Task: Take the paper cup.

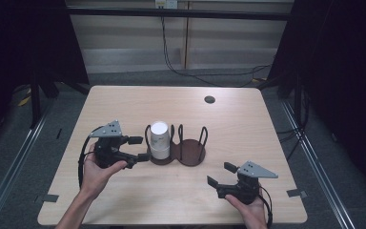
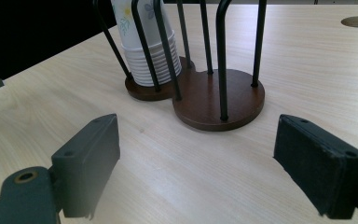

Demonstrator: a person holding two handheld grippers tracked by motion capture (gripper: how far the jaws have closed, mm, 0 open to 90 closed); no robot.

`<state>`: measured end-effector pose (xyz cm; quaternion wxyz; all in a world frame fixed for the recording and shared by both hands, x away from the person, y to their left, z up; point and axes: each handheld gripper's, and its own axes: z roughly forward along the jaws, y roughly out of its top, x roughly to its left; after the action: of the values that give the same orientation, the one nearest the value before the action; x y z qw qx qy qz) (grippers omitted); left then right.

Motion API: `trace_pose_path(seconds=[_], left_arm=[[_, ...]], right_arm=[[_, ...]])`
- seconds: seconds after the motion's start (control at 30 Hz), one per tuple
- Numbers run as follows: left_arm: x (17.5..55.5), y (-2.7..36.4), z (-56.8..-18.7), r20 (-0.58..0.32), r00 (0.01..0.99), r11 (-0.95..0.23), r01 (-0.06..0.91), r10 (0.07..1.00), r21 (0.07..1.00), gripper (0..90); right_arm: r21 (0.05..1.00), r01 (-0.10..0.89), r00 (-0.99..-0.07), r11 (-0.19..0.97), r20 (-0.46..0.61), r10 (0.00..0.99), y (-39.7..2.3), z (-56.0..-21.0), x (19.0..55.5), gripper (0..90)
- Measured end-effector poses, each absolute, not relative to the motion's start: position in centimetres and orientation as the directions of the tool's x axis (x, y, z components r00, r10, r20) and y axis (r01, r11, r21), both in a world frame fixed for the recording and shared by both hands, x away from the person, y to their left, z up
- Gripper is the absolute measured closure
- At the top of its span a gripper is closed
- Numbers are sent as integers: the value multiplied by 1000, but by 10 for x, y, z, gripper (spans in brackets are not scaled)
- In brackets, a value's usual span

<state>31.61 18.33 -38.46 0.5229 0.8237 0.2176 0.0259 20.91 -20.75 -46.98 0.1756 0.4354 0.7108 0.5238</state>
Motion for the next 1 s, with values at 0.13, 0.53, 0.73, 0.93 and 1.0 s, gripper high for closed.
trace_pose_path(seconds=[0.13,0.53,0.73,0.93,1.0], left_arm=[[320,182,-376,-164,907,-381,320,389,867,280],[340,172,-358,-103,901,-387,282,422,878,264],[354,164,-357,-84,900,-425,282,428,860,279],[367,157,-361,-83,903,-487,302,421,819,277],[371,153,-362,-79,906,-502,302,417,810,277]], right_arm=[[893,444,-557,70,214,803,-209,-470,210,142],[893,443,-568,82,209,796,-206,-470,208,142],[889,449,-574,88,211,791,-205,-470,208,144],[888,450,-576,92,210,790,-205,-471,209,144],[889,449,-577,92,210,789,-205,-471,209,144]])
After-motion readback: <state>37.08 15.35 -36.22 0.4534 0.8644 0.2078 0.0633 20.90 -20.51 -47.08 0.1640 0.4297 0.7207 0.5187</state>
